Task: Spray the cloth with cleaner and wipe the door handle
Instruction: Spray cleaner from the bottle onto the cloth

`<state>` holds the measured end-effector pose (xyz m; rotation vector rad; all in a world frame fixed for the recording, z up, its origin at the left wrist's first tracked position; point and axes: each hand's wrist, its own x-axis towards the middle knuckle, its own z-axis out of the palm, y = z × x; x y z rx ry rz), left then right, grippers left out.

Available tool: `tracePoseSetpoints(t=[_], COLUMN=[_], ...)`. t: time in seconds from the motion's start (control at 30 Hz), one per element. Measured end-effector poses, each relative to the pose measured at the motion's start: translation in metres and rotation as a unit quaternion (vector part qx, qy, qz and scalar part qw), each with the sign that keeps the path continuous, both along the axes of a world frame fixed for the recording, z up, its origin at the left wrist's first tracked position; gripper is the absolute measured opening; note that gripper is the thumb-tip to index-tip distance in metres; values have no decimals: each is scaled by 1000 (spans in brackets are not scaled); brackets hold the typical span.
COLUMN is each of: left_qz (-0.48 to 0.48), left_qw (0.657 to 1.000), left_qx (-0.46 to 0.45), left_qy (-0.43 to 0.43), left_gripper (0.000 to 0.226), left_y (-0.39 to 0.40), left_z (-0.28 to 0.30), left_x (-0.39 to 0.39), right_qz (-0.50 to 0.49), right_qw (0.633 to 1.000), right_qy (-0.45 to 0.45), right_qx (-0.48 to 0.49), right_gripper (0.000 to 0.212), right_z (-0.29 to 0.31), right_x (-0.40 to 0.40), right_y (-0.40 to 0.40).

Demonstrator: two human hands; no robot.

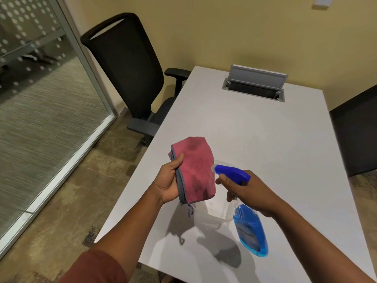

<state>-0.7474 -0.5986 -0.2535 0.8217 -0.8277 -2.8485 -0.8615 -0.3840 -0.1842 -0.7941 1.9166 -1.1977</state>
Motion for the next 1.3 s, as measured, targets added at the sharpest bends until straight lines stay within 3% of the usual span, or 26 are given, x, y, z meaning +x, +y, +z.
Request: tracePoseSetpoints(t=[0.2, 0.5, 0.73, 0.97, 1.13, 1.3], left_qz=[0, 9, 9, 11, 4, 2], left_qw=[1000, 1000, 1000, 1000, 1000, 1000], left_qx=[-7, -14, 4, 2, -2, -18], left_qy=[-9, -13, -6, -1, -3, -17], left_gripper=[46, 57, 40, 39, 39, 55], left_y=[4, 1, 4, 2, 4, 4], left_z=[-1, 1, -1, 1, 3, 1], left_x=[-1, 2, 5, 8, 6, 2], right_qz=[-39, -77, -131, -173, -136, -97], right_qw=[999, 996, 990, 984, 990, 994], right_qy=[26, 29, 47, 34, 33, 30], right_qx=[-18, -44, -22, -28, -30, -37], right_gripper=[49, 53, 55, 50, 50, 47], right_z=[1, 12, 19, 19, 21, 19], right_x=[8, 11, 6, -1, 5, 19], right_y=[-3, -4, -6, 2, 0, -3])
